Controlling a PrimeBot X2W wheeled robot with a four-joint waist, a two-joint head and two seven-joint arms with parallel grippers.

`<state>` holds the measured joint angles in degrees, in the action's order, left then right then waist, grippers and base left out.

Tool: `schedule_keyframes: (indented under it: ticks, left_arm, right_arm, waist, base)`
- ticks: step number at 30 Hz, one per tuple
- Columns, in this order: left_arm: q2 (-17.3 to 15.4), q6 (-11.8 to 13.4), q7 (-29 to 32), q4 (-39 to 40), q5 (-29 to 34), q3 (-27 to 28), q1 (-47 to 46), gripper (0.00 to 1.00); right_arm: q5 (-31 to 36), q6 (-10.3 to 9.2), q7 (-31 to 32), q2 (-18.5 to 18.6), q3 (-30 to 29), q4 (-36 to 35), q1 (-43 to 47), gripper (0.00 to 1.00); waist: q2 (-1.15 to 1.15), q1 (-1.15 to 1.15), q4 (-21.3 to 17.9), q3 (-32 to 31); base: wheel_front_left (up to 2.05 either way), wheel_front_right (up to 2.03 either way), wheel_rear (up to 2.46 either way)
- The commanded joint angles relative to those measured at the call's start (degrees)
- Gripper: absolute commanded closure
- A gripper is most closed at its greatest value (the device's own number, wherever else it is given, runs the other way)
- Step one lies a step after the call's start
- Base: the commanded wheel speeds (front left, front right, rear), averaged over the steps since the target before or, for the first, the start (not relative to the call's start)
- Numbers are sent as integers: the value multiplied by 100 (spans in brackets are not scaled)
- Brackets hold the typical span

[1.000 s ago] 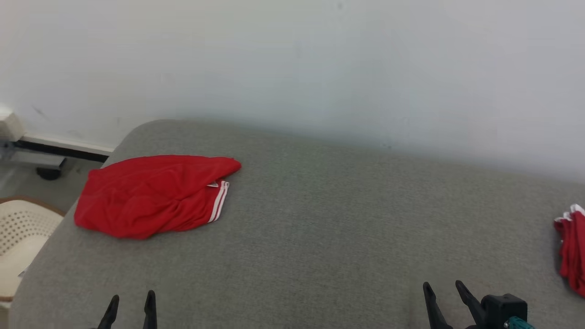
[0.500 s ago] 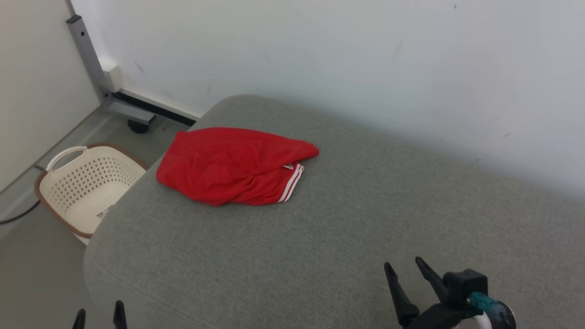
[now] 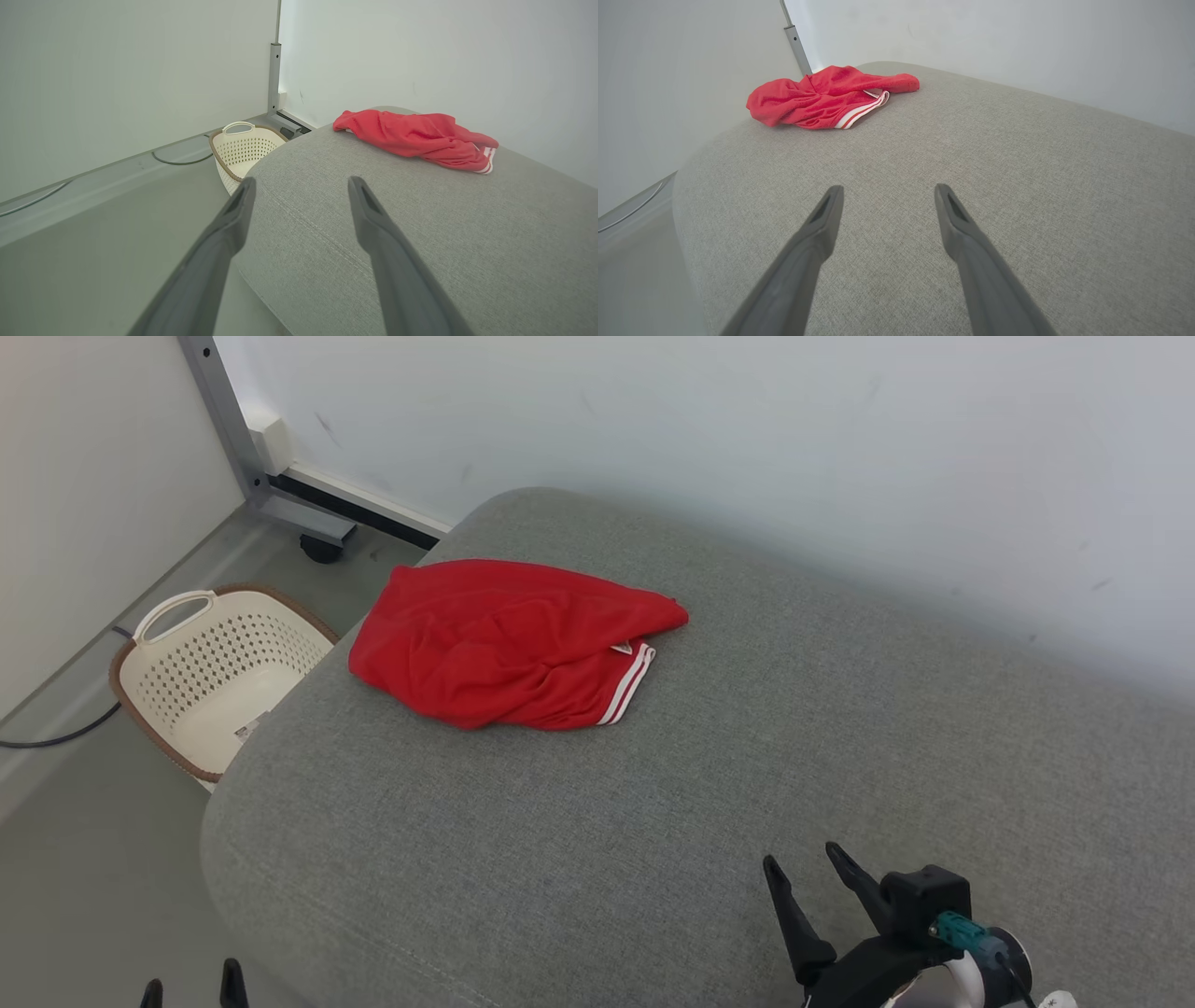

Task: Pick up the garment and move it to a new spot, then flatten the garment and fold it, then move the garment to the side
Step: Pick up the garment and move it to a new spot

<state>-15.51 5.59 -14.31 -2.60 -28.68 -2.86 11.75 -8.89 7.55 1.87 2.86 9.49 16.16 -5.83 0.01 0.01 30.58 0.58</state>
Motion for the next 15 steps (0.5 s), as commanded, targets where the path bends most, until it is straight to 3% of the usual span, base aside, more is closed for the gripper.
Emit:
schedule_keyframes:
  ticks: [1, 12, 13, 15]
  left_arm:
    - [9, -3, 18, 3, -6, -33, -41, 0]
    - [-22, -534, 825, -1023, -174, -558, -1544, 0]
    - [36, -801, 1401, -1782, -245, -827, -2682, 0]
    - [96, -936, 1737, -2239, -320, -945, -3266, 0]
  right_arm:
    - [9, -14, -59, 5, -33, 48, 27, 0]
    - [265, -13, 138, 4, -356, -317, 258, 0]
    - [501, -13, 351, 4, -467, -682, 346, 0]
    - [600, -13, 461, 4, -553, -918, 426, 0]
  waist:
    - [-1, -1, -10, -9]
    - [-1, -1, -5, 278]
    - [-1, -1, -11, 559]
    - [-1, -1, -23, 724]
  base:
    - [0, 0, 0]
    - [0, 0, 0]
    - [0, 0, 0]
    - [0, 0, 0]
